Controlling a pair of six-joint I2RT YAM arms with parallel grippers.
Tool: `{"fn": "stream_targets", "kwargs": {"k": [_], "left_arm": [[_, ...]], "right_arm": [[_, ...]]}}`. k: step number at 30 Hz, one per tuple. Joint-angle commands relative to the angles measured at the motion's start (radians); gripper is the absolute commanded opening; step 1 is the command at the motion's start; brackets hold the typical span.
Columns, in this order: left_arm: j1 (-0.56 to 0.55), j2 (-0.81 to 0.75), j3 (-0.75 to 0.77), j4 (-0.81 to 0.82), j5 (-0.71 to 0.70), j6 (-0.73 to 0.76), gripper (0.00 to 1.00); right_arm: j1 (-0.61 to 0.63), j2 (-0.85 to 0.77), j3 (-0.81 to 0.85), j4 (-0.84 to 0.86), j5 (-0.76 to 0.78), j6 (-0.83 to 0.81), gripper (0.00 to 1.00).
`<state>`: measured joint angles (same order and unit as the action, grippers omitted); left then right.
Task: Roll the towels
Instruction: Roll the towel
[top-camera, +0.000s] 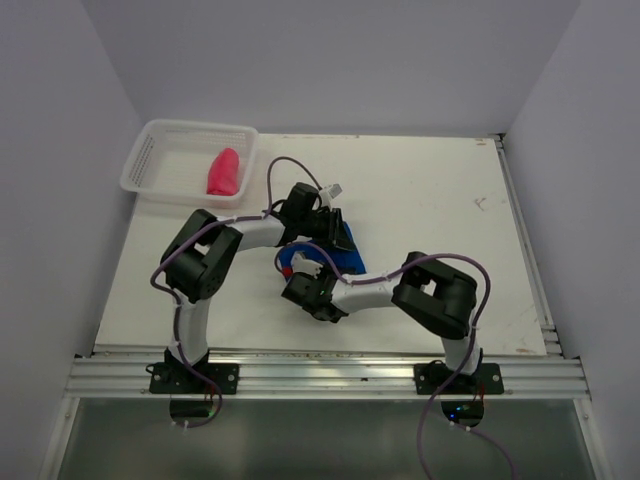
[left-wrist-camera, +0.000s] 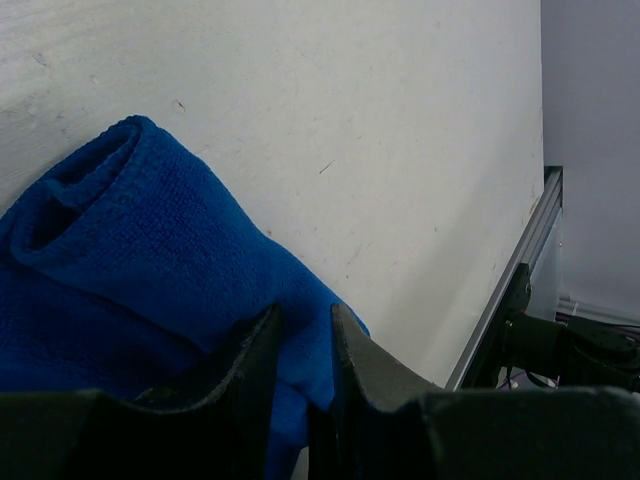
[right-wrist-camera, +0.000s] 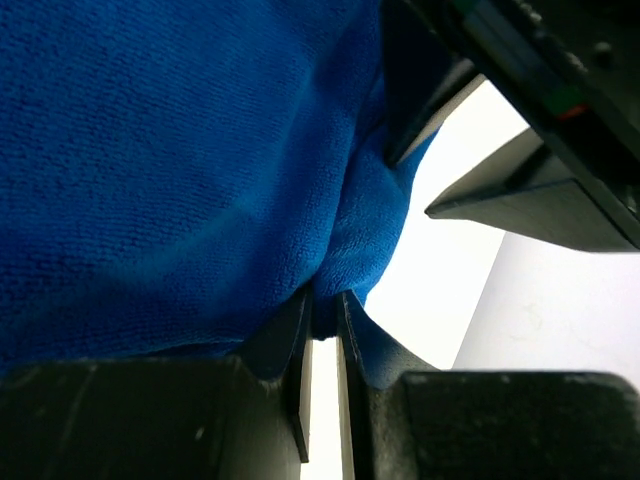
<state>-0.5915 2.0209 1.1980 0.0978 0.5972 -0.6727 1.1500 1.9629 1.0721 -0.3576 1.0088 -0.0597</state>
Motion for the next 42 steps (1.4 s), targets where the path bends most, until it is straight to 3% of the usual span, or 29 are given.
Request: {"fn": "stream_targets", "kwargs": {"k": [1,4,6,13,20,24,30,34,42], "left_arm": [[-0.002,0.032,0.009,-0.041,-0.057,0.042,0.31],[-0.002,0.035,0.008,-0.047,-0.059,0.044,0.31],[-0.001,0.036,0.008,-0.047,-0.06,0.042,0.31],[-0.001,0.035,0.003,-0.044,-0.065,0.036,0.31],[0.001,0.025,-0.009,-0.038,-0.071,0.03,0.31],[0.001,0.016,-0.018,-0.029,-0.071,0.027,0.31],[0.001,-0.002,-0.038,-0.014,-0.076,0.027,0.31],[0.001,-0.016,-0.058,0.0,-0.076,0.019,0.31],[0.001,-0.037,-0.069,0.01,-0.077,0.013,0.31]], "right_arm": [[-0.003,-0.068,-0.032,0.048,-0.001,0.052,0.15],[-0.004,-0.136,-0.073,0.089,0.019,0.09,0.34],[-0.003,-0.177,-0.089,0.094,0.034,0.11,0.39],[-0.004,-0.286,-0.139,0.092,0.056,0.181,0.47],[-0.012,-0.476,-0.231,0.114,-0.031,0.29,0.5],[-0.056,-0.61,-0.305,0.143,-0.198,0.398,0.53],[-0.298,-0.811,-0.423,0.251,-0.563,0.579,0.6],[-0.479,-0.826,-0.448,0.293,-0.794,0.67,0.66],[-0.595,-0.719,-0.478,0.425,-1.06,0.762,0.66]]}}
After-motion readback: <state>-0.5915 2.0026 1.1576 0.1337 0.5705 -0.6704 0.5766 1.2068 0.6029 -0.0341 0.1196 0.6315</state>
